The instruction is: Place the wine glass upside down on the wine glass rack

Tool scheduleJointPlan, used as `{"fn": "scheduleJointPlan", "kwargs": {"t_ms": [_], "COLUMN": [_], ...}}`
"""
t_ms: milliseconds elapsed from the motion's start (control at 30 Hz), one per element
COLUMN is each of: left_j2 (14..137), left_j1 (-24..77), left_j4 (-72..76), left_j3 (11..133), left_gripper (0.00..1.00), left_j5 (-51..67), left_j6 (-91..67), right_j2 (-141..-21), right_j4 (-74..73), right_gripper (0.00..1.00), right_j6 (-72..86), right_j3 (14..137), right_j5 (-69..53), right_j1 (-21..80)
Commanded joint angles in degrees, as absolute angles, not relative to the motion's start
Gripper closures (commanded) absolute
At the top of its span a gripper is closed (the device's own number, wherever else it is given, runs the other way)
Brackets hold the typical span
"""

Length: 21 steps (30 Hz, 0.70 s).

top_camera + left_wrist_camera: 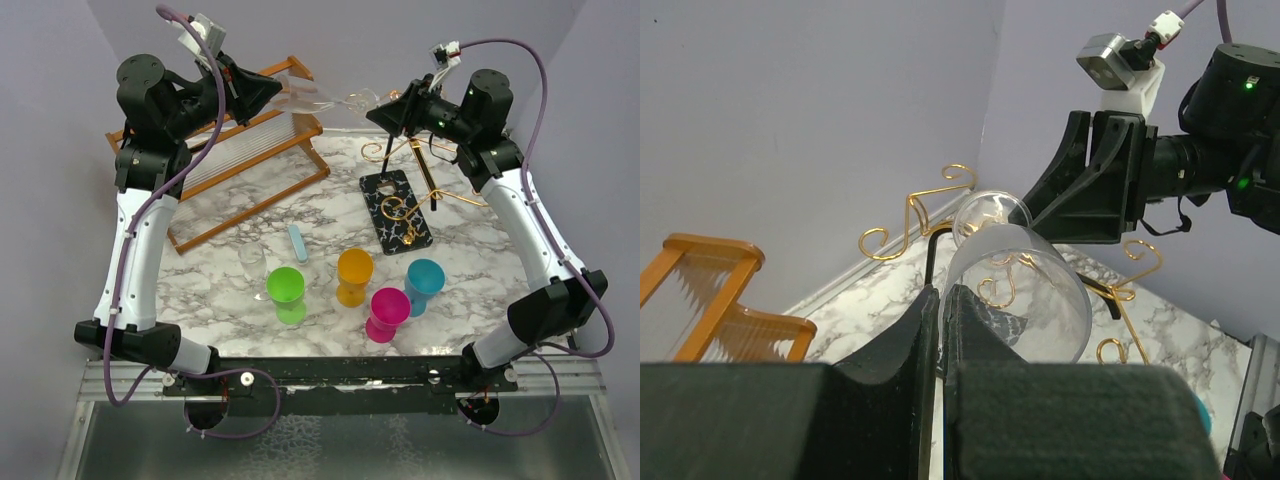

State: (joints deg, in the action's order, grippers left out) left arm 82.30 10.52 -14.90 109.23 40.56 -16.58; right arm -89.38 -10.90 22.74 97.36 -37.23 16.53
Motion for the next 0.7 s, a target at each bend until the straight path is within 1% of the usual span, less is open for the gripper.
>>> {"fn": "scheduleJointPlan", "kwargs": {"t_ms": [0,433,467,533,667], "left_j2": [80.76,80.38,80.34,80.34,80.25], "left_j1": [10.59,10.68,10.64,10.63,10.63], "left_j4": [-11.69,-10.7,-10.58,-10.35,-10.1], "left_j3": [108.76,107.97,107.82,107.47,106.92], "left_gripper": [1.0,1.0,1.0,1.0,1.0], "left_j5": [42.16,42.99,43.17,43.19,43.03], "left_j6": [-17.74,-18.77,-18.85,-19.15,-19.48], "right_j2": [-90.31,-91.05,-90.99,-90.92,-90.36], "right_j4": [-11.6,-10.25,-10.02,-9.64,-9.68], "right_gripper": [0.63,0.66,0.67,0.74,0.93], "right_j6": [23.27,25.48,25.61,26.04,26.02], "right_j3": [99.4,98.6,98.41,98.04,97.74], "right_j5": [-34.37,-35.47,-35.55,-35.79,-34.59], "right_j1": [16.7,16.7,16.7,16.7,16.68]}}
